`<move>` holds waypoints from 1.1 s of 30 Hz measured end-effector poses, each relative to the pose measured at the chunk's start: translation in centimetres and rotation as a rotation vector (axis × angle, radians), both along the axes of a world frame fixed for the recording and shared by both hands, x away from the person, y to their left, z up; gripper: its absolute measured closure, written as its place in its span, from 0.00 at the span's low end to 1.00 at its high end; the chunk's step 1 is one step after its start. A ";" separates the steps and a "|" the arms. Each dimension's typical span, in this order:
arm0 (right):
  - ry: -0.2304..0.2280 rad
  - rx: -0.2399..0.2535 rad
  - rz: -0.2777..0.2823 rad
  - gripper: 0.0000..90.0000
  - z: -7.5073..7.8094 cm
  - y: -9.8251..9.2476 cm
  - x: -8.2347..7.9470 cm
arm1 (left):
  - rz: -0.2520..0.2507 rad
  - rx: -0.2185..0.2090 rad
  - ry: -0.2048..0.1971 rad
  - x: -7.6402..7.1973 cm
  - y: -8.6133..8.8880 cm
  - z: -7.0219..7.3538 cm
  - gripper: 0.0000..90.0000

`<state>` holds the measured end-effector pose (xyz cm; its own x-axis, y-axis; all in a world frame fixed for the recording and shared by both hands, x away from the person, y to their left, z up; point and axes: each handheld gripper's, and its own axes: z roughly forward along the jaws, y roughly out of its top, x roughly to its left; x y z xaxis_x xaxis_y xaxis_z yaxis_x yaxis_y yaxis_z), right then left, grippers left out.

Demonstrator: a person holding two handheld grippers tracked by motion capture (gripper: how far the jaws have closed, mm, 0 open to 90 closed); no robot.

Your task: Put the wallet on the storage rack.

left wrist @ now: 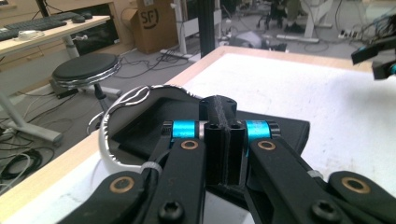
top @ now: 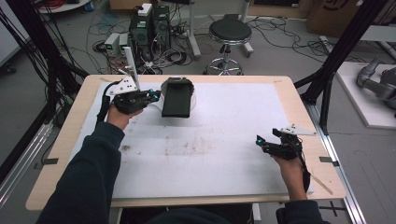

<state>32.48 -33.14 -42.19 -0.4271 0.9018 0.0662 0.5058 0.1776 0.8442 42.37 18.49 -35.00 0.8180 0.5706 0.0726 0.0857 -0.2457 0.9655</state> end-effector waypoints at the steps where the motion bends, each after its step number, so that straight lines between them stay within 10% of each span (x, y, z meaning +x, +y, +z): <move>1: 0.001 0.000 0.000 0.24 0.0 0.0 0.0 | -0.002 -0.011 0.007 -0.1 -0.1 -0.1 0.96; 4: -0.002 0.003 -0.002 0.24 0.0 -0.1 0.0 | 0.017 -0.063 0.055 -0.6 -0.4 -1.0 0.64; 17: -0.025 0.003 0.016 0.24 0.2 0.0 -0.1 | 0.121 -0.117 0.108 -2.5 2.1 -2.8 0.26; 33: -0.064 -0.018 0.029 0.24 0.5 0.0 0.4 | 0.253 -0.142 0.104 -5.4 5.7 -4.7 0.25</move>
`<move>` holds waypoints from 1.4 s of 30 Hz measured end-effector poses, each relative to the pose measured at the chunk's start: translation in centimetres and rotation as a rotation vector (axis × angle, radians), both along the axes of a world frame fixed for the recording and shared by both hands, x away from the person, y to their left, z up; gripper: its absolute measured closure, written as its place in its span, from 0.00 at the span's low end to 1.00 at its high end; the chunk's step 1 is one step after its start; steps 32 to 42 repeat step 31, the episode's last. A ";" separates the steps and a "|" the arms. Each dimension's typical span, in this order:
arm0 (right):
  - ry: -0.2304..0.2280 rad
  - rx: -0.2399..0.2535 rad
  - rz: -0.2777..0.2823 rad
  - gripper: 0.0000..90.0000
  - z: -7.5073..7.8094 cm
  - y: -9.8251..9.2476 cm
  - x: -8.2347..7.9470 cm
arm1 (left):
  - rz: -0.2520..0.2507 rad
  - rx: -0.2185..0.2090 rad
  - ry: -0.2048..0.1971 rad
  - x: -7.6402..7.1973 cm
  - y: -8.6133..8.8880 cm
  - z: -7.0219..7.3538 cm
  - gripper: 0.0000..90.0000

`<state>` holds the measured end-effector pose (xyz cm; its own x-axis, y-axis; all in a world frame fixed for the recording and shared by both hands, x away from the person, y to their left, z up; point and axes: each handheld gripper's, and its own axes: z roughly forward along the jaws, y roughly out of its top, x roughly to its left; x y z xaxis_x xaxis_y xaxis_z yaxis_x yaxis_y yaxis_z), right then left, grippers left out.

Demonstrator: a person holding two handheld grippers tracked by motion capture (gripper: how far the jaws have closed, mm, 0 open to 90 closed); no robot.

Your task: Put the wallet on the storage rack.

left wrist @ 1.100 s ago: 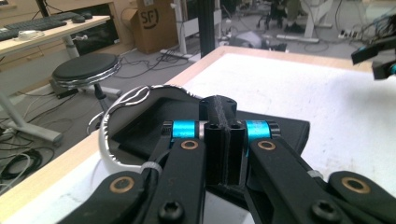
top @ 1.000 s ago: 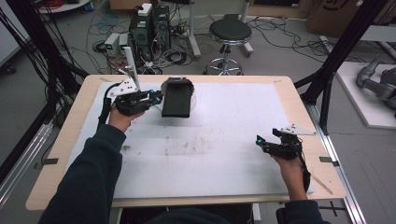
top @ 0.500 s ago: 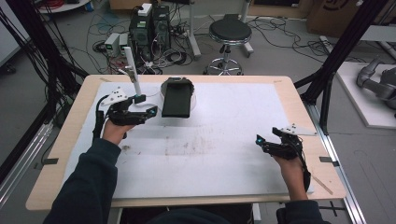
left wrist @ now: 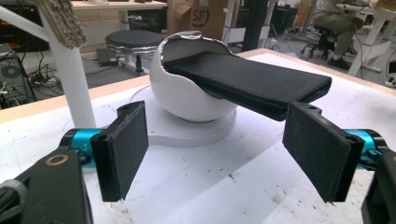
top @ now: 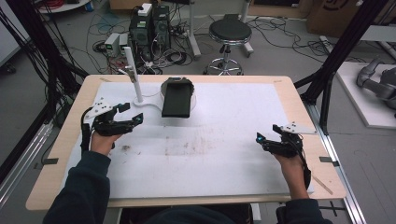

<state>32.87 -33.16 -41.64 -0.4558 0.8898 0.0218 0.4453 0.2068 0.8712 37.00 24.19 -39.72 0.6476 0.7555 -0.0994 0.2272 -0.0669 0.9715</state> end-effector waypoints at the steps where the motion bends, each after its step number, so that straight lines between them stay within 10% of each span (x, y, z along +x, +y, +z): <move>1: -0.001 -0.003 0.000 0.24 0.0 0.0 0.0 | 0.004 -0.002 0.000 -0.1 0.1 -0.1 0.25; 42: -0.004 -0.020 -0.007 0.24 0.0 0.4 0.0 | 0.024 0.008 0.000 -0.6 0.4 -0.3 0.26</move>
